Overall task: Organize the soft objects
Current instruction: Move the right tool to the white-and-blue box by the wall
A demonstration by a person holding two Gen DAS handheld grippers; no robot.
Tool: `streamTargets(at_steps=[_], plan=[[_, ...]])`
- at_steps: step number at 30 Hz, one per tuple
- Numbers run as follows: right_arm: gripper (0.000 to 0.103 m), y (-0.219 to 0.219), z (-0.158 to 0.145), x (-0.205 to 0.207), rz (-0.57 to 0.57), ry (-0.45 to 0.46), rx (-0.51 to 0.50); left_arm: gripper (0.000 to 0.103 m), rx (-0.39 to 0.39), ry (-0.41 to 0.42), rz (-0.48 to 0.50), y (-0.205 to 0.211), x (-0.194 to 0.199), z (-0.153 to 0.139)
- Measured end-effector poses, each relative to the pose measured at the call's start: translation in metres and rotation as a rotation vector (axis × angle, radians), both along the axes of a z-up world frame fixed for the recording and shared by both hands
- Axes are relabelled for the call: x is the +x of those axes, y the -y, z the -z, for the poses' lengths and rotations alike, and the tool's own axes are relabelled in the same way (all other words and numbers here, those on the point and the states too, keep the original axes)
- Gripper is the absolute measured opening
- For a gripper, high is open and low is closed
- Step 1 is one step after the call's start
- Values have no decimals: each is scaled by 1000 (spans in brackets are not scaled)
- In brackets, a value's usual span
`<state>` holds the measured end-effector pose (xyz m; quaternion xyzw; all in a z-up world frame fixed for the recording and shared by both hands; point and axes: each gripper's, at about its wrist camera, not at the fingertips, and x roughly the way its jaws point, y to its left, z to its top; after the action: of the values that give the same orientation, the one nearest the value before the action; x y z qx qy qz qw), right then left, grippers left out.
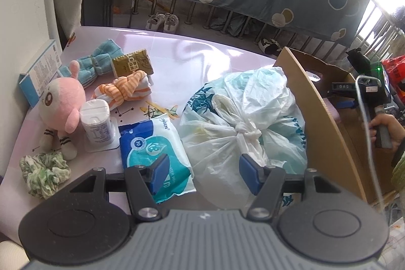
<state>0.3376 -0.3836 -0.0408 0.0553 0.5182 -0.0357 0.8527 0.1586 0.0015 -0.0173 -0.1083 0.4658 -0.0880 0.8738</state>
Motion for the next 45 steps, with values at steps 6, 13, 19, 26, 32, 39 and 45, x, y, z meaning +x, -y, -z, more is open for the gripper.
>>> streamTargets(at_steps=[6, 13, 19, 26, 32, 39, 45], plan=[[97, 15, 9, 7, 47, 61, 94, 65, 62, 29, -25, -6, -13, -3], [98, -6, -53, -19, -14, 155, 40, 70, 152, 127, -73, -20, -40, -12], [98, -47, -110, -45, -114, 224, 151, 73, 206, 186, -102, -38, -69, -15], [97, -136, -140, -66, -271, 219, 320, 73, 269, 256, -184, -75, -97, -19], [88, -247, -130, -61, -419, 153, 506, 73, 347, 289, -355, -120, -116, -12], [58, -415, -74, -42, -637, -6, 480, 73, 404, 278, -500, -180, -141, 1], [45, -521, -22, -13, -700, -73, 371, 73, 417, 245, -596, -229, -157, 17]])
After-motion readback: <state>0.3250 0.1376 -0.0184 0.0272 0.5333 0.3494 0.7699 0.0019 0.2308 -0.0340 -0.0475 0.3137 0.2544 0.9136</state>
